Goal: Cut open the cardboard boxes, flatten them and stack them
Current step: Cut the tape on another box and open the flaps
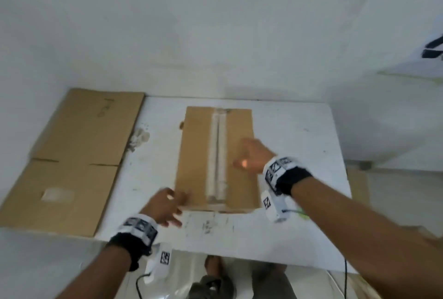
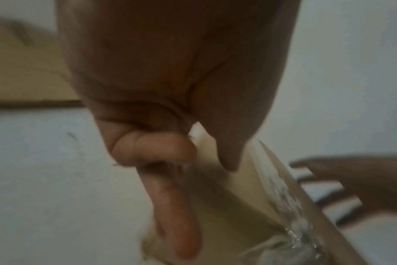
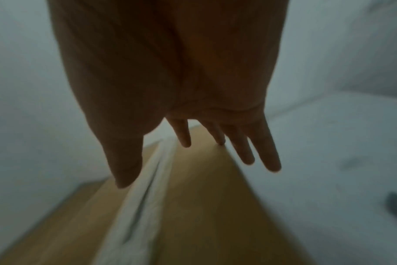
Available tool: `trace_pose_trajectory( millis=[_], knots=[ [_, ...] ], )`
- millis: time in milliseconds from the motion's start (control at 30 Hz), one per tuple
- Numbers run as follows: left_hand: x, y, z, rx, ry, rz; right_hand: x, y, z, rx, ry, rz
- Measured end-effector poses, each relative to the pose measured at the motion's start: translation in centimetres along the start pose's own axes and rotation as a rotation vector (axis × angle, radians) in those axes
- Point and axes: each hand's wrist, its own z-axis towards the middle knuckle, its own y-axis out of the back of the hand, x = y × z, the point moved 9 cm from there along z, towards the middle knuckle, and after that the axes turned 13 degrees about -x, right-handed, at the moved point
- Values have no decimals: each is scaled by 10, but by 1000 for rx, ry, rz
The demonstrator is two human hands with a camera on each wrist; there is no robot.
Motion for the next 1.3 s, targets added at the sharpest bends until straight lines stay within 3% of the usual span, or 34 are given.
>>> trace_pose_trajectory(
  millis=[67,133,200,267,333,433,500,667,733,800,933,1033,1100,1167,1233,1300],
  knots=[
    [22,-19,-7,79,-56,221,2,-57,-19,98,9,-124],
    [15,-8,1,-63,-169,315,3,-71,-30,41,64,-57],
    [-11,9,15,-230,-280,278,-10,-58,-37,-72,34,165],
    [-47,18,30,-304,-427,257,-51,-37,-43,-278,-126,284],
    [-89,18,44,-335,-591,384,-106,-28,-56,-414,-341,179],
    [-130,6,74,-263,-692,598,-180,-61,-87,-232,-624,-95],
    [-134,1,94,-214,-657,649,-204,-92,-103,-118,-674,-121],
    [-125,10,93,-356,-679,720,-215,-112,-105,-242,-578,-105],
    [-121,14,79,-412,-655,770,-210,-100,-104,-286,-610,37],
    [-113,16,58,-446,-593,743,-204,-71,-98,-419,-617,241],
    [-77,8,25,-333,-468,779,-178,-14,-92,-571,-658,810],
    [-59,13,25,-210,-490,726,-129,23,-99,-505,-457,949],
    [-61,23,34,-259,-574,704,-92,35,-106,-392,-314,964],
    [-61,26,46,-264,-626,638,-61,34,-113,-302,-229,820],
    [-51,17,57,-79,-569,443,-37,28,-116,-306,-168,523],
    [-40,9,61,23,-533,284,-11,18,-117,-321,-86,390]
  ],
)
